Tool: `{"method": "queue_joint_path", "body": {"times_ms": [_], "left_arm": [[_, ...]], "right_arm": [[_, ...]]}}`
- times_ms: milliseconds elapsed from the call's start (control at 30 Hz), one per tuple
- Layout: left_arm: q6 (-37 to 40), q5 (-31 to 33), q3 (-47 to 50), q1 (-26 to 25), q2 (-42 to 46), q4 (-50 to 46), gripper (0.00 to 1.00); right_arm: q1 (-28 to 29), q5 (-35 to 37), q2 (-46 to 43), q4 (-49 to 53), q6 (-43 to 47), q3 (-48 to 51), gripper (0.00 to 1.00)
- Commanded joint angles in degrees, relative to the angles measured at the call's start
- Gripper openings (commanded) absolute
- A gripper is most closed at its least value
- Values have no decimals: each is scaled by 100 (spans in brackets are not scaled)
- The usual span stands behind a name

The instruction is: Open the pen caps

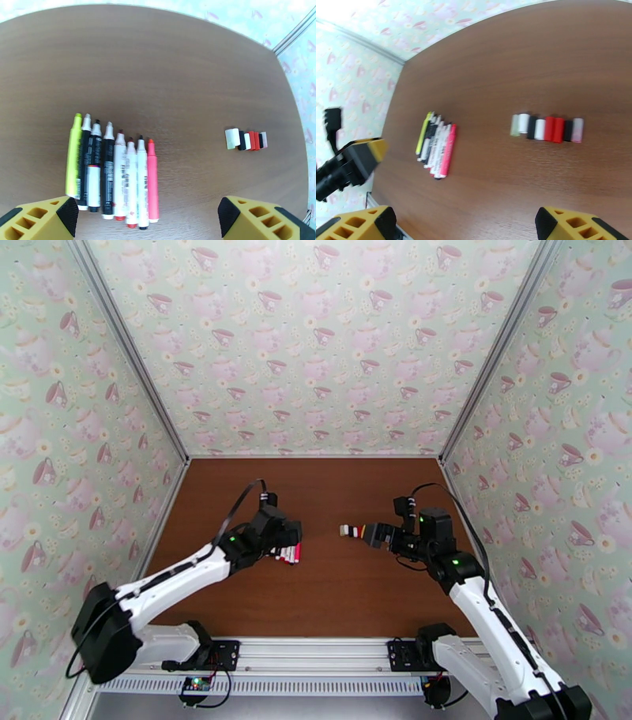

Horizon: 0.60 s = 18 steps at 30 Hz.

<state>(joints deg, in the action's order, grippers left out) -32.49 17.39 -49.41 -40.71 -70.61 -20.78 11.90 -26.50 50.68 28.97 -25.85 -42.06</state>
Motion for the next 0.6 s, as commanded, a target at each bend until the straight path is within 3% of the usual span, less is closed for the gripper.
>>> {"method": "queue_joint_path", "body": {"times_ms": [0, 100, 200, 367, 567], "left_arm": [[361, -268, 390, 200, 552, 465, 100], [627, -285, 735, 438, 1050, 591, 100], [1001, -290, 1048, 753, 1484, 744, 100], [1590, 435, 1705, 1112, 2289, 1157, 100], [1819, 133, 2046, 2316, 2470, 1415, 100]], "right_arm": [[5, 352, -24, 200, 192, -200, 100], [10, 554, 9, 270, 145, -219, 100], [5, 1277, -17, 303, -87, -190, 100], [6, 1898, -267, -37, -174, 55, 100], [5, 2139, -288, -408, -119, 161, 100]]}}
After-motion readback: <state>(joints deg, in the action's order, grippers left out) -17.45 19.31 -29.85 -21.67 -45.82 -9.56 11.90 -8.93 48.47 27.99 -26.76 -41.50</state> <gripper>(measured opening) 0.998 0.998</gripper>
